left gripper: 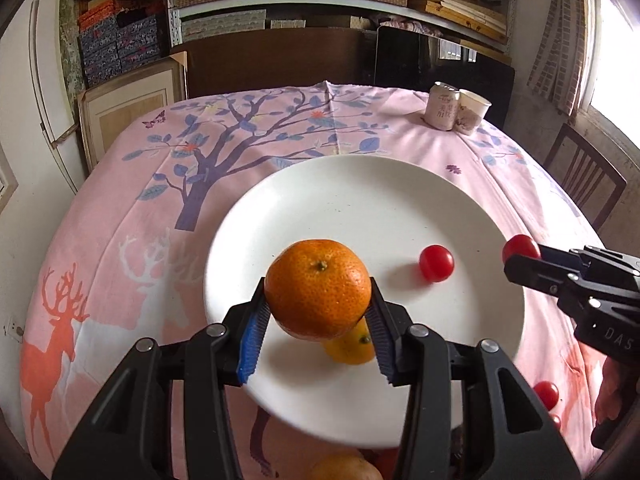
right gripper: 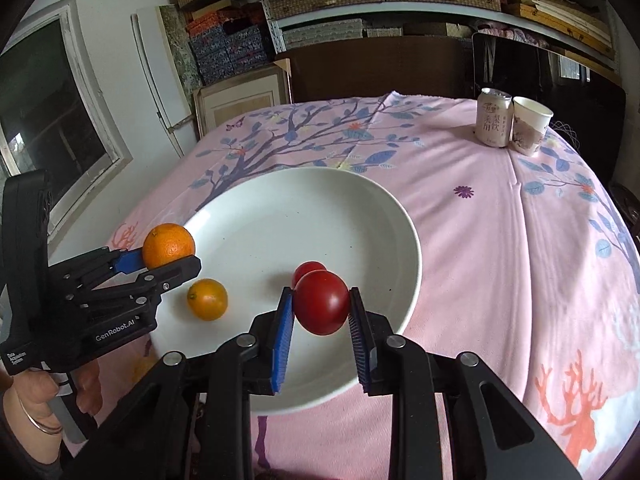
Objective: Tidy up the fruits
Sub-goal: 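Place the orange and red fruit on the plate, opening both tools, then grasp an orange with the left tool while the right tool grasps an orange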
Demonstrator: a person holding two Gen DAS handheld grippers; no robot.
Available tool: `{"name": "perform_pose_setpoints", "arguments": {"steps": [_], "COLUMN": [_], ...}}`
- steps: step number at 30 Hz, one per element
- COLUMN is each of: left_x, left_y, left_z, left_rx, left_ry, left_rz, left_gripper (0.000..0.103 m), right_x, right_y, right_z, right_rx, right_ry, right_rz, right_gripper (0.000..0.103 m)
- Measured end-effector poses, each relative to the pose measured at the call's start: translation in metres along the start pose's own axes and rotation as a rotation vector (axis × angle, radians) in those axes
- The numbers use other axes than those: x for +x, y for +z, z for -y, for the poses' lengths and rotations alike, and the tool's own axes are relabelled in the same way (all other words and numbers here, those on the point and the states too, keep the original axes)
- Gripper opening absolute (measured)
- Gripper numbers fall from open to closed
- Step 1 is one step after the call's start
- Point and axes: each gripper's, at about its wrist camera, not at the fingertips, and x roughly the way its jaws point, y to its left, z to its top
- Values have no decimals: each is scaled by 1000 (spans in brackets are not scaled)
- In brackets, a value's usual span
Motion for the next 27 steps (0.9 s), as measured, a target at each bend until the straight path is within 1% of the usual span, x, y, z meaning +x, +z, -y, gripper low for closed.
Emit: {"name": "perform_pose_setpoints", "arguments": {"steps": [2,3,4,5,6,7,8,10,13,15,19,22,24,25,26,27], "left_x": [13,16,17,14,8,-1,-13,-39,-76,-96,-125,-142,-146,-147,-147,-145], "left_y": [5,5,6,5,5,3,1,-6,-27,-50,-112,-154,-175,-184,-191,-195], "left_z": [-5,-8,-10,-12,-14,-16,-16,-18,-12,-5,9,10,12,15,17,18], "left_rx": [-18,-29,-39,-48,-55,-58,-60,-57,-26,20,118,120,128,143,157,159], "left_ry": [4,15,20,11,6,11,15,0,-32,-40,-58,-92,-83,-72,-65,-66], "left_rz": [-37,-53,-64,-59,-41,-18,10,61,99,105,79,72,59,56,52,44], "left_gripper": [46,46,46,50,54,66,75,80,85,86,86,86,85,81,72,69], "right_x": [12,13,10,4,-2,-8,-15,-29,-50,-66,-92,-103,-106,-108,-109,-109], "right_y": [2,2,1,0,-1,-4,-6,-15,-37,-55,-96,-123,-135,-139,-142,-145], "right_z": [2,2,1,-1,-2,-3,-2,-1,0,1,7,9,9,9,8,7], "right_rx": [10,14,12,3,-5,-10,-10,-10,-15,-23,-10,-13,-10,-7,-5,-7], "right_ry": [19,28,28,18,10,4,-1,-2,0,-6,8,-10,-8,-2,4,5], "right_rz": [-29,-29,-13,10,26,35,43,56,65,78,94,95,86,80,75,72], "right_gripper": [29,33,39,39,39,39,39,39,39,39,44,44,44,44,44,44]}}
